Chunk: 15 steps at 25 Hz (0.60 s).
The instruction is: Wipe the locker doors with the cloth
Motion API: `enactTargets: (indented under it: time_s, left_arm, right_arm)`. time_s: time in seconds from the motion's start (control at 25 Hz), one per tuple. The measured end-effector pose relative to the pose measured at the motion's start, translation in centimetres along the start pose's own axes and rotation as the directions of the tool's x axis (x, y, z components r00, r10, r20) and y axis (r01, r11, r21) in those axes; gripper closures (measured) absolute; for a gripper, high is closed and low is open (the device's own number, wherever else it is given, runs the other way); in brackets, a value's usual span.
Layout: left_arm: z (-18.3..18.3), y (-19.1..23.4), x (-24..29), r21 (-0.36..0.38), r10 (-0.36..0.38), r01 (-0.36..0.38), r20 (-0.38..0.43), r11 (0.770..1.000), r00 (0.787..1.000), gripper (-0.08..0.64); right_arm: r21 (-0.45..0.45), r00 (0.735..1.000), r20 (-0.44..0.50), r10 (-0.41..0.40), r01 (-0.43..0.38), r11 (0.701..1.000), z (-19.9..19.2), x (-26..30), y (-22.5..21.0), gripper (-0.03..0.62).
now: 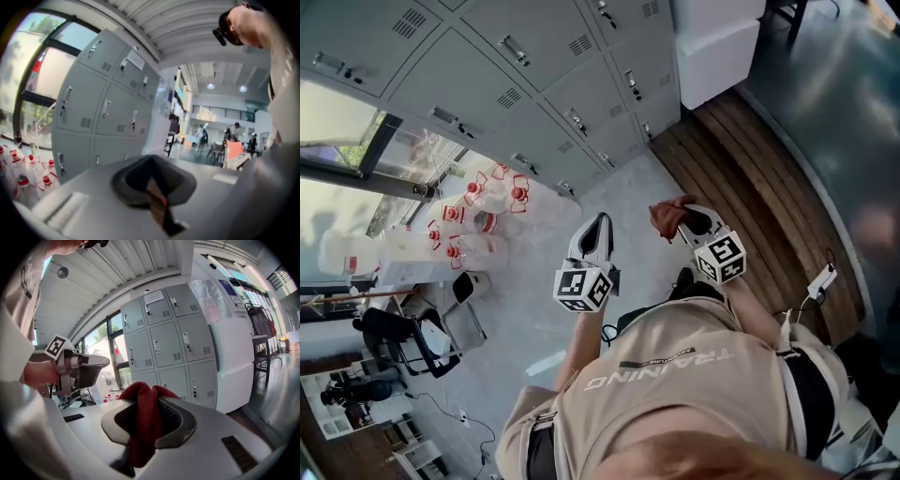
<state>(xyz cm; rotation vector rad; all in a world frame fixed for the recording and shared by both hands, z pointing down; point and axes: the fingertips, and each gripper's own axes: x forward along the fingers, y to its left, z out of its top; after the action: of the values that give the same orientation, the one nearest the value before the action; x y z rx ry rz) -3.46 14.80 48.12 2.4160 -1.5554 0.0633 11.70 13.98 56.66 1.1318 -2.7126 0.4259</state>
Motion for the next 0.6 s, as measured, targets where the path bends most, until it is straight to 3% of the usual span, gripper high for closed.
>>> enactTargets:
  time_s: [0.28,0.44,0.6]
  left_arm:
    - [0.2,5.1,1.5,0.03,0.145,-0.144,-0.03,0.989,0.989,0.555]
    - [0.1,8.0,3.4,0.028,0.147,-0.146,-0.047,0.989,0.988,0.555]
    - [1.1,10.6,7.4,0.045,0.096,-0.095,-0.024,0.994,0.995,0.555]
  right_arm:
    - [-0.014,0.995,-0.073,0.074,-0.076,0.997,-0.5,3.9,-1.4,0.529]
    - [-0.004,0.994,-0.076,0.074,-0.074,0.997,0.6,7.0,-2.1,0.529]
    - [-0.041,0.998,-0.051,0.041,-0.043,0.998,3.0,10.3,-3.0,0.528]
